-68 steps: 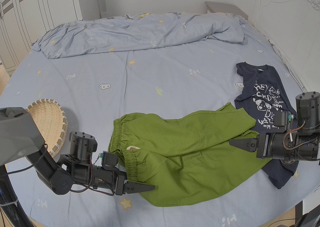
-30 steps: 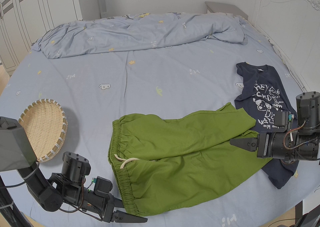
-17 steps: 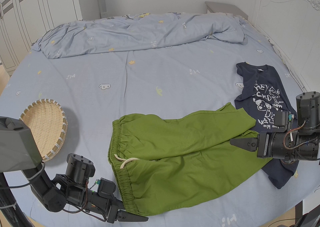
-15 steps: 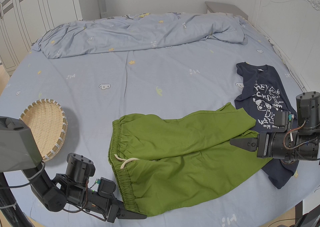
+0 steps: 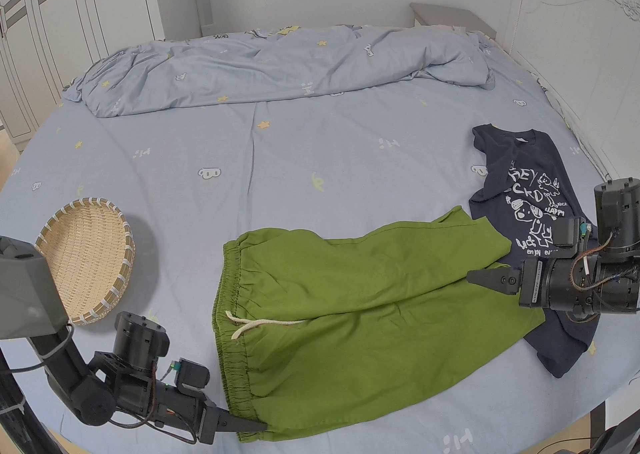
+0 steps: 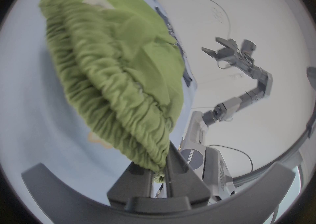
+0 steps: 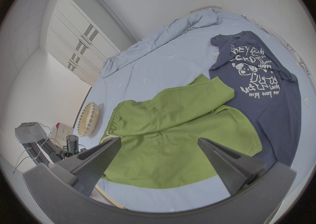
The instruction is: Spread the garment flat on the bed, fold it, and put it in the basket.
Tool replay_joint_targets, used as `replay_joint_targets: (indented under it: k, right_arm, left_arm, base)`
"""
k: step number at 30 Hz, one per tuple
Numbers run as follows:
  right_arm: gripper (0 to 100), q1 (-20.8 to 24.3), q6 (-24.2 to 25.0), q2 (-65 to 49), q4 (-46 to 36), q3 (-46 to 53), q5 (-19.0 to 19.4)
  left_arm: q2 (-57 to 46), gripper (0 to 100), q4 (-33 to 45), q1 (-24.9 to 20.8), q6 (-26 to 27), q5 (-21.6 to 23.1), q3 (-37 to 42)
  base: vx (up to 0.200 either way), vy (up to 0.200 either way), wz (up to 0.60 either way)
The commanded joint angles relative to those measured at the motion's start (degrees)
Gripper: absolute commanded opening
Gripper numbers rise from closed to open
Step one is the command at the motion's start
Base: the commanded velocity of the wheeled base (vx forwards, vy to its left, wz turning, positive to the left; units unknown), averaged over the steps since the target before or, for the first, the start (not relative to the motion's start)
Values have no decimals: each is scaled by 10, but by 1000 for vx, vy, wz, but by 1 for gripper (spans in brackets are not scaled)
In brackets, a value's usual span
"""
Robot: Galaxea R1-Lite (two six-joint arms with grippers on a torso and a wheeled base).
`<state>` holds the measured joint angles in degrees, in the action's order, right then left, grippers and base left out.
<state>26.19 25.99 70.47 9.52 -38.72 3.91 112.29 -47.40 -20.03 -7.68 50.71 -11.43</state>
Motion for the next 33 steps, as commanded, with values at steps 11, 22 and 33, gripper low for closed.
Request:
replay_joint_targets:
  k: [11,22,33]
  right_arm:
    - [100,-85,5,11,-176,-79,150]
    - [100,-203,-22,123,-177,-26,257]
    - [100,-309,-205,201,-175,29,367]
  left_arm:
    - [-240,0,110,115,-186,-31,57]
    - [-238,0,179,221,-110,-32,55]
    - [-188,0,221,289,-16,-32,33]
  base:
    - [0,0,0]
    - [0,0,0]
    - [0,0,0]
